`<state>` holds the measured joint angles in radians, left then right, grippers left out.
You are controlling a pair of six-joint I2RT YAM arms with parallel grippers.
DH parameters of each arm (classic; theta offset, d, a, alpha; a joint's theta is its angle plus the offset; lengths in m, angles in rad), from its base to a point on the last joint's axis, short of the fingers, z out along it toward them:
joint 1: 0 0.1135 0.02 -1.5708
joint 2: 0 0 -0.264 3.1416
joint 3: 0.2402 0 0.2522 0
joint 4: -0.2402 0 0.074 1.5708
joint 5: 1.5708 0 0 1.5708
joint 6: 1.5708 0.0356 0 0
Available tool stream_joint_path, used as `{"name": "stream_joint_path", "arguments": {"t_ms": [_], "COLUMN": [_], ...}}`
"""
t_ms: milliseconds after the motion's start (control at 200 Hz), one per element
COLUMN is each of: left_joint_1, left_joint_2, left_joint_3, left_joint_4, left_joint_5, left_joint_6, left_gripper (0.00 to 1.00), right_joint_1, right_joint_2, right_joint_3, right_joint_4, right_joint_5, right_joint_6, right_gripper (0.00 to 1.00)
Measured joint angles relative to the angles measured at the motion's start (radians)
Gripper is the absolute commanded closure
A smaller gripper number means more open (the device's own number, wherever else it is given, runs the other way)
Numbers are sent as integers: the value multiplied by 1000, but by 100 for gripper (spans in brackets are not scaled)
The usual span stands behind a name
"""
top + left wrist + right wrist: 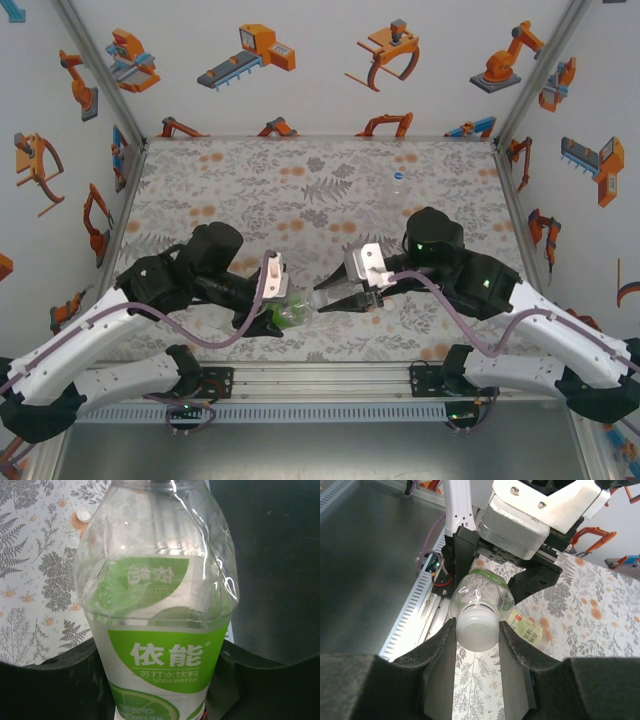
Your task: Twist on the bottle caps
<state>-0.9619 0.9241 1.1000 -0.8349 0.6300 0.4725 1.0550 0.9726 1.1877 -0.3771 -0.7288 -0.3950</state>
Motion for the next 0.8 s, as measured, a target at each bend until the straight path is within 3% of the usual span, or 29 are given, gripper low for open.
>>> {"name": "stream_joint_path", "arguments": {"t_ms": [591,801], "left_joint_1": [-1,0], "left_joint_2": [42,-1], "left_joint_3": [33,29], "left_joint_4": [-72,-63], "left_joint_5": [-8,-44], "left_joint_6": [-3,-5], "left_gripper": [100,100], "right_joint_1": [29,36], "right_joint_2": [39,7], "right_joint_3": [56,-16], "right_joint_4": [-120,24], "right_joint_5": [65,111], "right_joint_6": [-69,127], "right_gripper": [100,100]}}
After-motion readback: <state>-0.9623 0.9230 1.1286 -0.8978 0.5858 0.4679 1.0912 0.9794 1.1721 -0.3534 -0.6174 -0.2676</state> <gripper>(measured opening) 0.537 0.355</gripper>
